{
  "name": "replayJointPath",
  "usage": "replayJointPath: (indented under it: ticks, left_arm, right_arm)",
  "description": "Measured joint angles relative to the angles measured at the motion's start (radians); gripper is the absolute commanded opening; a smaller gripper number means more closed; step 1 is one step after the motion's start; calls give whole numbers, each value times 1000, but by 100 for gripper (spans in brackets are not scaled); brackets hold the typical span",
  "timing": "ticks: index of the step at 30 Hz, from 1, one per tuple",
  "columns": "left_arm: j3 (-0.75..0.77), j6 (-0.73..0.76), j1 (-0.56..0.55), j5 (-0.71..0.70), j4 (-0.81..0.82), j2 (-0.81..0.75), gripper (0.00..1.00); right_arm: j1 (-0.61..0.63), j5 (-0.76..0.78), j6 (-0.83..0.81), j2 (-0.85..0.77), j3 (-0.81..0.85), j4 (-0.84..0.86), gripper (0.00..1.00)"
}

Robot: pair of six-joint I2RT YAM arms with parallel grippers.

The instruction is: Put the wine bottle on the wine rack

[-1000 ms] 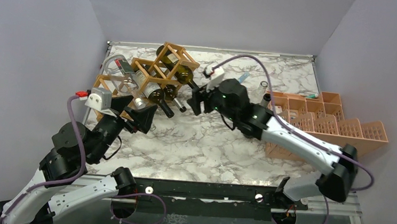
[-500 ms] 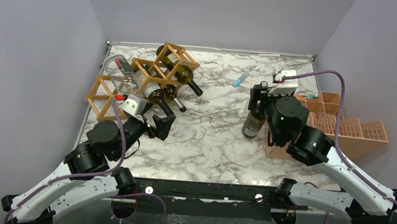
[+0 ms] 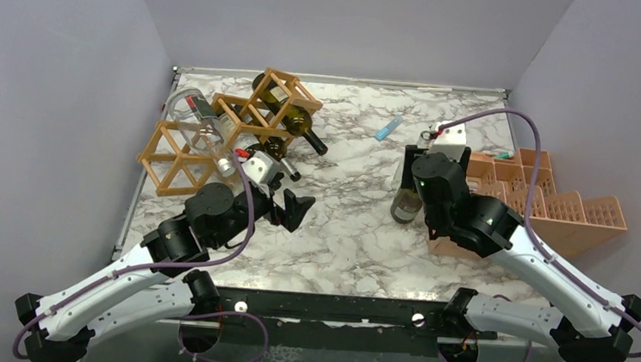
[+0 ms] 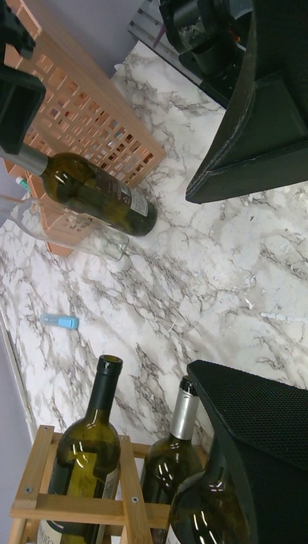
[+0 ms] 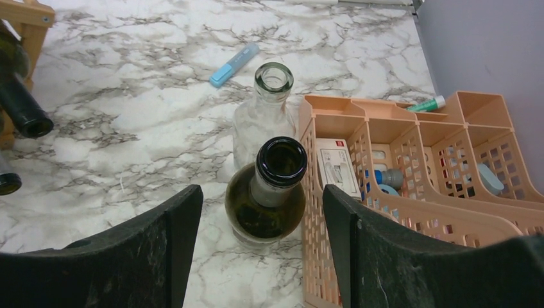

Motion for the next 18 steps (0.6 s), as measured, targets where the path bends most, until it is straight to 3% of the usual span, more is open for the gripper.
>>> replayJointPath:
  ticks: [12,18]
  left_arm:
    - [-3,-19,0,26,-1,-36,99]
    - [-2,-20,0,26,-2,-53,99]
  right_arm:
    - [-159,-96,-19,60,-94,86,60]
    - [-181,-138,-48,60,-121,149,46]
